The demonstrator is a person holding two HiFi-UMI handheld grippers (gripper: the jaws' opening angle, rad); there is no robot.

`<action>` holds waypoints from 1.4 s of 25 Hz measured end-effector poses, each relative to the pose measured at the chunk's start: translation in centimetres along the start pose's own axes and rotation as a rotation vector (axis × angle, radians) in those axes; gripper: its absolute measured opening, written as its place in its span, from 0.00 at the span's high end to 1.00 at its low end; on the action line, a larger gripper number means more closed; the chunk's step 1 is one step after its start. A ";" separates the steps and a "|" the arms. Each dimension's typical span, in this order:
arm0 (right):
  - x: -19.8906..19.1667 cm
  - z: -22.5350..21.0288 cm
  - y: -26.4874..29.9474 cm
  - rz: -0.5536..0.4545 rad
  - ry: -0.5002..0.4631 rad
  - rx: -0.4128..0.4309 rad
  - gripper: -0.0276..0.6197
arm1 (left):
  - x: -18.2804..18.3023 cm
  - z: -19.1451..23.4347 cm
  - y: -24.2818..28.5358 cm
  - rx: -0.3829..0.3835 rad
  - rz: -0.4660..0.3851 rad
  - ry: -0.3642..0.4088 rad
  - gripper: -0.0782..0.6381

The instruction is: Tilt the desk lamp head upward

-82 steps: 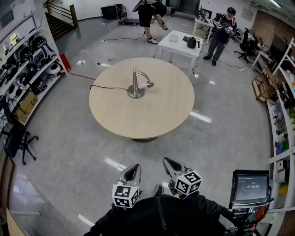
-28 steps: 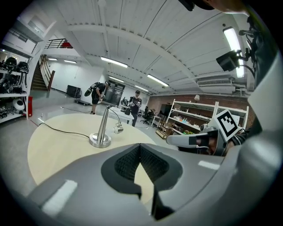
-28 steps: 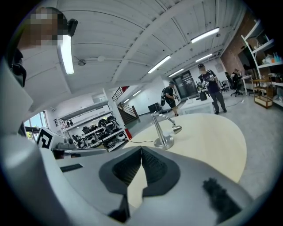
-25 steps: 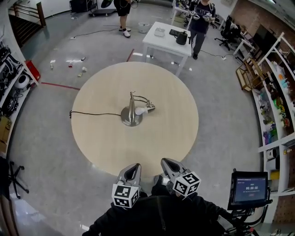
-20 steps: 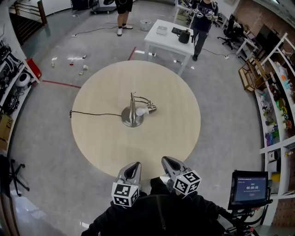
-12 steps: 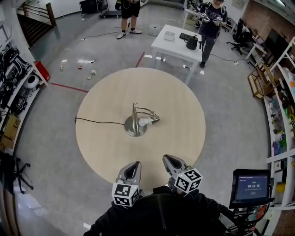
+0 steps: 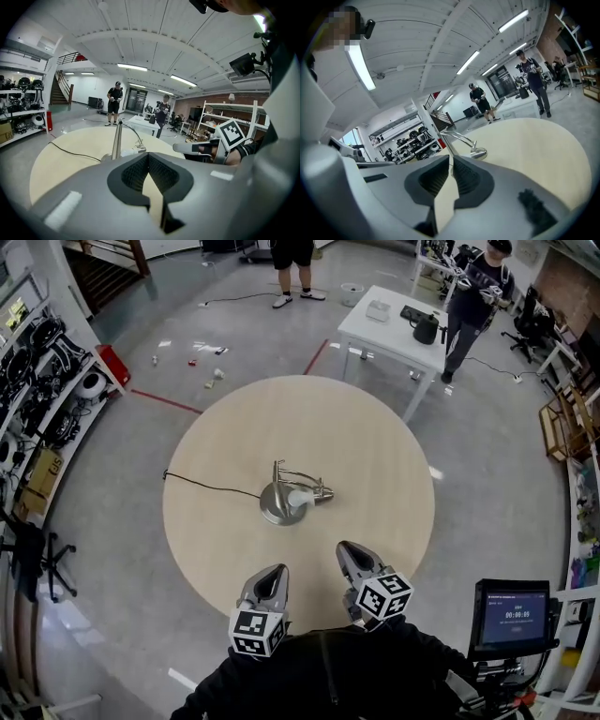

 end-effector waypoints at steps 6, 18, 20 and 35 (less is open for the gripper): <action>0.6 -4.8 3.7 0.003 0.115 -0.026 0.75 | 0.9 0.1 1.5 0.071 0.028 -0.003 0.88; -1.5 -10.1 10.9 0.004 0.322 -0.102 0.55 | 2.1 2.6 3.6 0.139 0.025 -0.002 0.88; -1.8 -9.9 11.7 -0.011 0.339 -0.110 0.51 | 1.9 3.3 3.6 0.126 0.037 -0.026 0.88; -5.3 -9.2 18.0 -0.041 0.520 -0.167 0.46 | 0.8 8.8 0.9 0.119 0.058 -0.041 0.88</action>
Point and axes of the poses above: the fingertips, and each gripper's own axes: y forward along the fingers, z to its left, x out of its top, the point moved 9 cm from there along -y, backward along the fingers, and after that the axes turned 2 degrees about -y, right-handed, at the moved point
